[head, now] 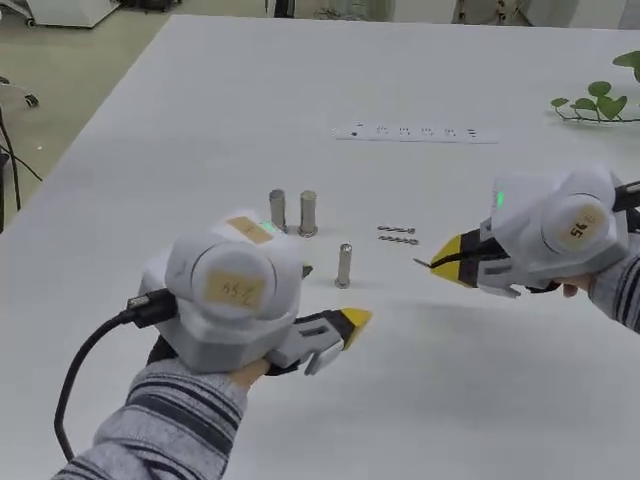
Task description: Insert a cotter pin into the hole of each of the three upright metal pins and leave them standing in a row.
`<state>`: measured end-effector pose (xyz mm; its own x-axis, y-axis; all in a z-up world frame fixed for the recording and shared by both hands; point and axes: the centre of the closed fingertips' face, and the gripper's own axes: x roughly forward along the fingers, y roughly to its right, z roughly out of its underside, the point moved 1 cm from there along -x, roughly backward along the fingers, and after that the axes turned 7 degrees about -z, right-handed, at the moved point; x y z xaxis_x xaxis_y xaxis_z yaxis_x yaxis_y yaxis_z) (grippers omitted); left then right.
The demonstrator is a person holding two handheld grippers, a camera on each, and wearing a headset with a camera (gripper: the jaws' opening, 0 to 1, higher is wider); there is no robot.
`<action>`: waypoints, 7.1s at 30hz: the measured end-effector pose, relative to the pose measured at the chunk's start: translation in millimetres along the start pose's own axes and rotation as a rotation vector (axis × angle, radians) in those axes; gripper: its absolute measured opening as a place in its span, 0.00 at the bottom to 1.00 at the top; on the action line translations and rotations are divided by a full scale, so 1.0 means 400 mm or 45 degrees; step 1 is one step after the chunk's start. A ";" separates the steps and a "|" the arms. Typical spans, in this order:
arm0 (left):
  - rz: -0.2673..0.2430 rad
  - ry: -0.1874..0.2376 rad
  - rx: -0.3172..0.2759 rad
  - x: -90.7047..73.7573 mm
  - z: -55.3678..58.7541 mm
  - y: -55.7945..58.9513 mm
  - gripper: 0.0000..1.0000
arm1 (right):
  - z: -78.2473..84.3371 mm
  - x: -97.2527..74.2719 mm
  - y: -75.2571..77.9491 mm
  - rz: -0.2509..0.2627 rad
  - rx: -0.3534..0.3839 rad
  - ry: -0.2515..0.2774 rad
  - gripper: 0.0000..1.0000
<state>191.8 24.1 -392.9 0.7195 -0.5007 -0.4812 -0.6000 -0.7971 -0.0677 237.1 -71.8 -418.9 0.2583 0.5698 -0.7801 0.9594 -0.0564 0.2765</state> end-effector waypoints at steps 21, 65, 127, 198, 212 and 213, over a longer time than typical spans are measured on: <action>0.212 0.009 -0.342 0.003 -0.026 0.053 0.19 | -0.107 -0.014 -0.096 -0.080 -0.209 0.132 0.00; 0.356 0.052 -0.266 -0.019 -0.011 0.080 0.00 | -0.155 -0.003 -0.147 -0.155 -0.149 0.215 0.00; -0.079 0.089 -0.118 0.113 0.023 -0.082 0.29 | -0.047 0.058 0.010 -0.028 0.146 -0.041 0.00; -0.145 0.049 -0.141 0.286 0.076 -0.094 0.05 | -0.088 0.145 0.072 -0.054 0.050 -0.053 0.00; -0.202 0.050 -0.172 0.287 0.079 -0.094 0.05 | -0.109 0.157 0.070 -0.041 0.052 0.038 0.00; -0.206 0.050 -0.172 0.286 0.079 -0.094 0.05 | -0.107 0.155 0.070 -0.037 0.057 0.046 0.00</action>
<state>285.8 7.4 -473.2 0.8176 -0.3730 -0.4386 -0.4249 -0.9050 -0.0226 275.2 -3.0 -435.4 0.2269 0.6007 -0.7666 0.9707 -0.0757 0.2281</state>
